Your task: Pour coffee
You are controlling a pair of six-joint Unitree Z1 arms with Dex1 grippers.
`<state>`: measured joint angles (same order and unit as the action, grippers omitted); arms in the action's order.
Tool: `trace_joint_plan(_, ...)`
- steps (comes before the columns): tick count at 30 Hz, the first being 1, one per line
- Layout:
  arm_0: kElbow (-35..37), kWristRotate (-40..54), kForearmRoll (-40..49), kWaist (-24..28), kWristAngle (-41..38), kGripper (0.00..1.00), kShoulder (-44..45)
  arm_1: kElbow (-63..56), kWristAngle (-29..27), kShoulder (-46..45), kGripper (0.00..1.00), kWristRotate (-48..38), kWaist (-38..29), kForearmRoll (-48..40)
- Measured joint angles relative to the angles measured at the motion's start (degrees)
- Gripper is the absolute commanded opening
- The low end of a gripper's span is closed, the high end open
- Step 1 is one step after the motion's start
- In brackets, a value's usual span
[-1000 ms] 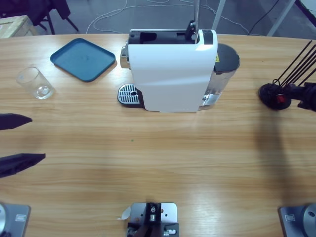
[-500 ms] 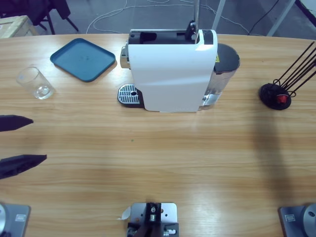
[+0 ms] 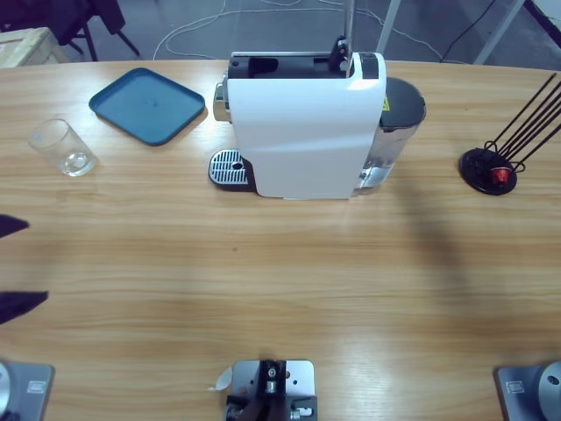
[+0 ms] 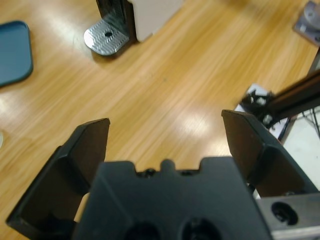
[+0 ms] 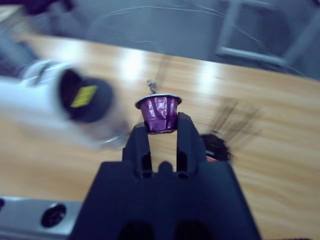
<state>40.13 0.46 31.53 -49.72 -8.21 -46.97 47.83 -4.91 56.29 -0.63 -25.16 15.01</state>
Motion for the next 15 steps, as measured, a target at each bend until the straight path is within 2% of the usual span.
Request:
trace_joint_plan(3, 1.50, 1.48, 4.55, 0.00, 0.29, 0.968, 0.92, 0.53, 5.48, 0.99, 0.000, 5.51, -6.24, -1.15)
trace_joint_plan(8, 1.58, 2.62, 7.51, 0.00, 1.66, 0.968, 2.59, 6.37, 14.76, 7.14, 0.000, 13.04, -12.31, -0.92)
trace_joint_plan(15, 1.59, 3.16, 8.02, 0.00, 3.57, 0.968, 2.93, 22.63, 19.01, 22.74, 0.000, 18.69, -19.52, 1.05)
